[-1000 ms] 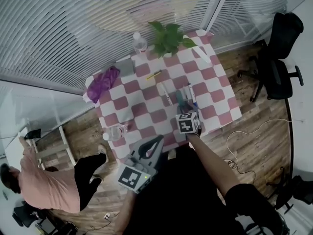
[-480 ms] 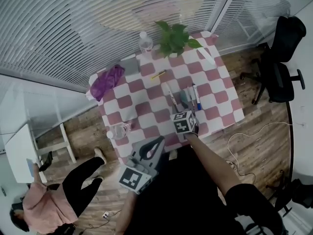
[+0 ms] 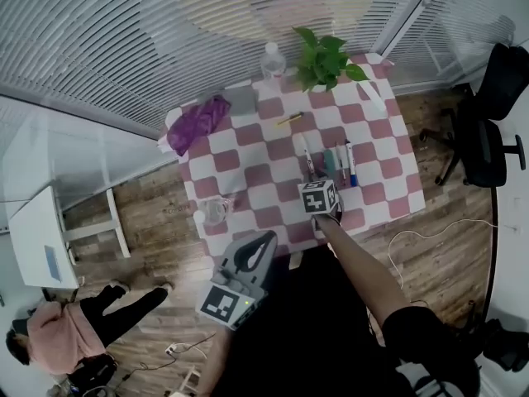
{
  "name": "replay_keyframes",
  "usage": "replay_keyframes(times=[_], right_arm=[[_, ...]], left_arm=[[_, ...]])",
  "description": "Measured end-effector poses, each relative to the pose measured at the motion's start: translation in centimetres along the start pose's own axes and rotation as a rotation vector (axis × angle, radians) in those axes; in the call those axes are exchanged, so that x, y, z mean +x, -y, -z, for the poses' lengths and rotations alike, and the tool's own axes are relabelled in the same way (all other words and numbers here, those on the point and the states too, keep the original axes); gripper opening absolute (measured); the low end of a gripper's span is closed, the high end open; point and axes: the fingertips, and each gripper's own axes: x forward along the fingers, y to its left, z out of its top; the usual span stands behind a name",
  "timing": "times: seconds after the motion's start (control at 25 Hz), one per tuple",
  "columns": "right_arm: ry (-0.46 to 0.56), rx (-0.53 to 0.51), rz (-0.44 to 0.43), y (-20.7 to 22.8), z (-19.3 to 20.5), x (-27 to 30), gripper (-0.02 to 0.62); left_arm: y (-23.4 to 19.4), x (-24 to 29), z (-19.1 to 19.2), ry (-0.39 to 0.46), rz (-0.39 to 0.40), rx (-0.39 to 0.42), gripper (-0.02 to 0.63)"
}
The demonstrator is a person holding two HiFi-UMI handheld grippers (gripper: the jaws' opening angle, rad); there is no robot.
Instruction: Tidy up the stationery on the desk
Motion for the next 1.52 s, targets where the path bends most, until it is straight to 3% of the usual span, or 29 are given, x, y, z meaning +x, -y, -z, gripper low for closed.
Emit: replay_keyframes(times=[0.24, 0.76, 1.12, 1.28, 1.52], right_arm=[[0.006, 0.014, 0.029, -0.4, 0.1, 0.0, 0.072], [-0.029, 0.077, 0.057, 0.5, 3.6, -2.3, 0.072], [-0.042, 0.034, 0.061, 0.8, 3.8, -2.4, 0.089], [-0.033, 0.037, 0.013, 0.6, 3.8, -3.0, 0.127], [0.047, 0.065, -0.092, 0.4, 2.9, -6.3, 0.121]], left_arm=[[-0.8, -0.7, -0.2, 0.011, 0.006, 0.002, 0.034], [0.3, -0.3, -0.8, 0.008, 0.108, 0.035, 0.034], [1.1, 0.1, -0.9, 0.009, 0.125, 0.056, 0.034], [1.0, 0.5, -0.8, 0.009, 0.110, 0.058, 0.034], [0.3, 2.0, 0.8, -0.036, 0.072, 0.065, 0.034]])
